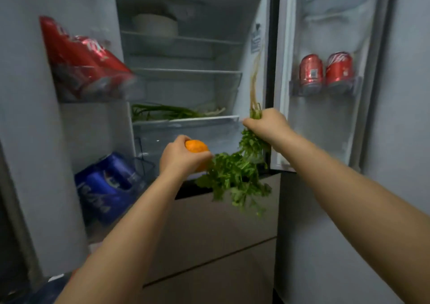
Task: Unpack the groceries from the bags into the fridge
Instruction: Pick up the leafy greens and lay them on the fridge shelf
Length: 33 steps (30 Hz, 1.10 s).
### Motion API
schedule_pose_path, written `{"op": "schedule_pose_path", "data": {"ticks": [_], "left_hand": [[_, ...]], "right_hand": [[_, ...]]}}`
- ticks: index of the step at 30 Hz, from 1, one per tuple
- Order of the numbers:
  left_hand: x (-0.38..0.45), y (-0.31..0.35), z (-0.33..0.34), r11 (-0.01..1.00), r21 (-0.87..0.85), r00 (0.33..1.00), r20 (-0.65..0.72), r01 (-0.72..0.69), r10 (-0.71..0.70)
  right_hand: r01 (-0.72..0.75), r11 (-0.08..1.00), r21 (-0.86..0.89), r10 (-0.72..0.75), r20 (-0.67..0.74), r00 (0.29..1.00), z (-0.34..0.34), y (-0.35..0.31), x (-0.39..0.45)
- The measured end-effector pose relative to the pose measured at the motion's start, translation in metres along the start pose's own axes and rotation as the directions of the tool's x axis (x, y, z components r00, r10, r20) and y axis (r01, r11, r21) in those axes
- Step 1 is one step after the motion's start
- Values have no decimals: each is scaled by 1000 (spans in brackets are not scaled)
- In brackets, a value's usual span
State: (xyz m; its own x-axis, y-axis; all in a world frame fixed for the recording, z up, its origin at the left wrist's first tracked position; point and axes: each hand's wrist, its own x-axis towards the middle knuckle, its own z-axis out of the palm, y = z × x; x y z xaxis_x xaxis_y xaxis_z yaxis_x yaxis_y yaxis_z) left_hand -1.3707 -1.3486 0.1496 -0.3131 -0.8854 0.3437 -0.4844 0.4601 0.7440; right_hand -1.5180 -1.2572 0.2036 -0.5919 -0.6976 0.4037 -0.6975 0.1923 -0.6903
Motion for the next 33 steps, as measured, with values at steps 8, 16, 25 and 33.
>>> {"op": "schedule_pose_path", "data": {"ticks": [8, 16, 25, 33], "left_hand": [[179, 46, 4, 991, 134, 981, -185, -26, 51], [297, 24, 7, 970, 240, 962, -273, 42, 26], [378, 12, -4, 727, 683, 968, -222, 68, 118], [397, -32, 9, 425, 898, 986, -155, 114, 64]], "right_hand": [[43, 973, 227, -33, -47, 998, 35, -25, 181], [-156, 830, 536, 77, 167, 983, 107, -4, 330], [-220, 890, 400, -27, 526, 850, 210, -41, 432], [-334, 711, 619, -80, 543, 836, 260, -74, 479]]}}
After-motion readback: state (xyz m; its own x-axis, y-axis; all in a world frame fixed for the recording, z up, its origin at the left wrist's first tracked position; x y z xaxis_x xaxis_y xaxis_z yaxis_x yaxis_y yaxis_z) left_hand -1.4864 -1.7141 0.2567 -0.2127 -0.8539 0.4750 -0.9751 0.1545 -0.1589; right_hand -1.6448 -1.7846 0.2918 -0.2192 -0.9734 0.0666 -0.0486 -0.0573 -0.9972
